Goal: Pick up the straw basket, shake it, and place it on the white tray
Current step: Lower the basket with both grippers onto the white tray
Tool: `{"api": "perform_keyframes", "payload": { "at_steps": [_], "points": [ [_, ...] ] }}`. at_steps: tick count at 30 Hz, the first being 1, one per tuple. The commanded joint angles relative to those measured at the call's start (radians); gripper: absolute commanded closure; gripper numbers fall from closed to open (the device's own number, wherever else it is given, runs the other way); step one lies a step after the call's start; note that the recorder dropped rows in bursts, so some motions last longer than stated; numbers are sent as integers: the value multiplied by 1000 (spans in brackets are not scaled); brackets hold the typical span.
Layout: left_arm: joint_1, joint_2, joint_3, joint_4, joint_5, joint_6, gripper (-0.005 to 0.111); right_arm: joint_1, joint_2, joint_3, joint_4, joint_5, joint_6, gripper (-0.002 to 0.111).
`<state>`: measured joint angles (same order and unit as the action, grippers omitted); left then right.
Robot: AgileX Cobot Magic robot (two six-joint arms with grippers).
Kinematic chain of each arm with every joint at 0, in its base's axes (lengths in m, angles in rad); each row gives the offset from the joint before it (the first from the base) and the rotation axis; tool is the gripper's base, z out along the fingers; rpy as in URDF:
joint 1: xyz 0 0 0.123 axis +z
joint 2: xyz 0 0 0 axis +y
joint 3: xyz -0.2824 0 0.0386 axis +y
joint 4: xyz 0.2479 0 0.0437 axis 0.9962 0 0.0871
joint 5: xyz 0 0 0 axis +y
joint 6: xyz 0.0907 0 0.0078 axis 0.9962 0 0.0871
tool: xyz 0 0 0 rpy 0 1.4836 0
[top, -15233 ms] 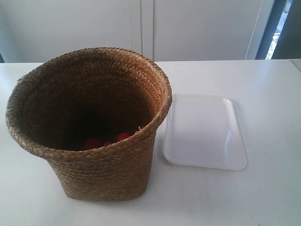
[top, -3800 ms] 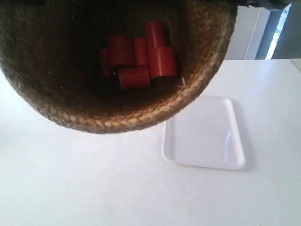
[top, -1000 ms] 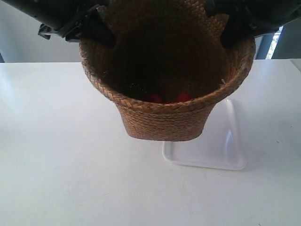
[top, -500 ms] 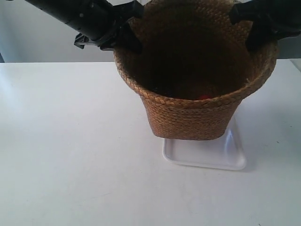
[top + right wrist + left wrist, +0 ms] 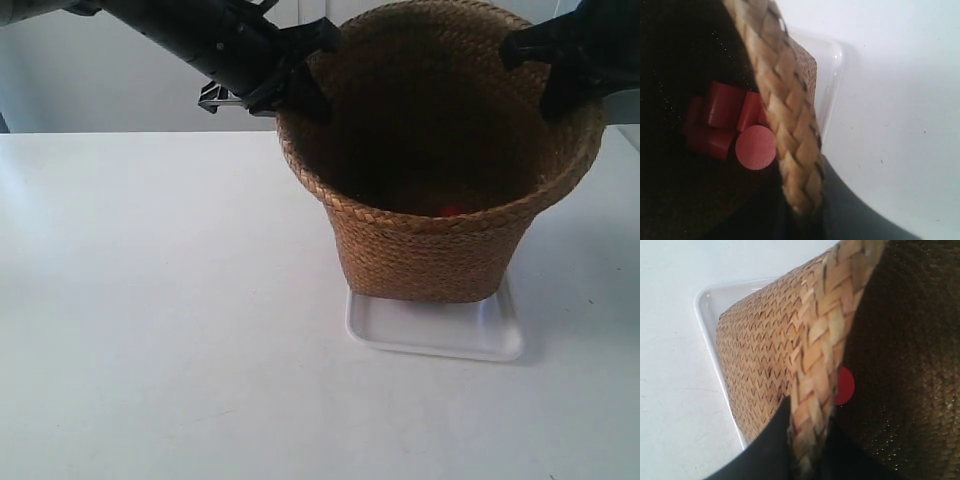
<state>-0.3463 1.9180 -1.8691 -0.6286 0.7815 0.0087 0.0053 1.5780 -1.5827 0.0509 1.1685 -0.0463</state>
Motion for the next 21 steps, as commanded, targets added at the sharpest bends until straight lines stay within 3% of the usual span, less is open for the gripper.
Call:
{"api": "perform_keyframes", "payload": {
  "at_steps": [1,21],
  "points": [
    [-15,-10,-41,-38,4,-9,107,-9,1,-3,-38,-7,-2,108],
    [-54,26,-40,9,-21,-35,107,-16,1,-1,-77,-13,25,108]
  ]
}}
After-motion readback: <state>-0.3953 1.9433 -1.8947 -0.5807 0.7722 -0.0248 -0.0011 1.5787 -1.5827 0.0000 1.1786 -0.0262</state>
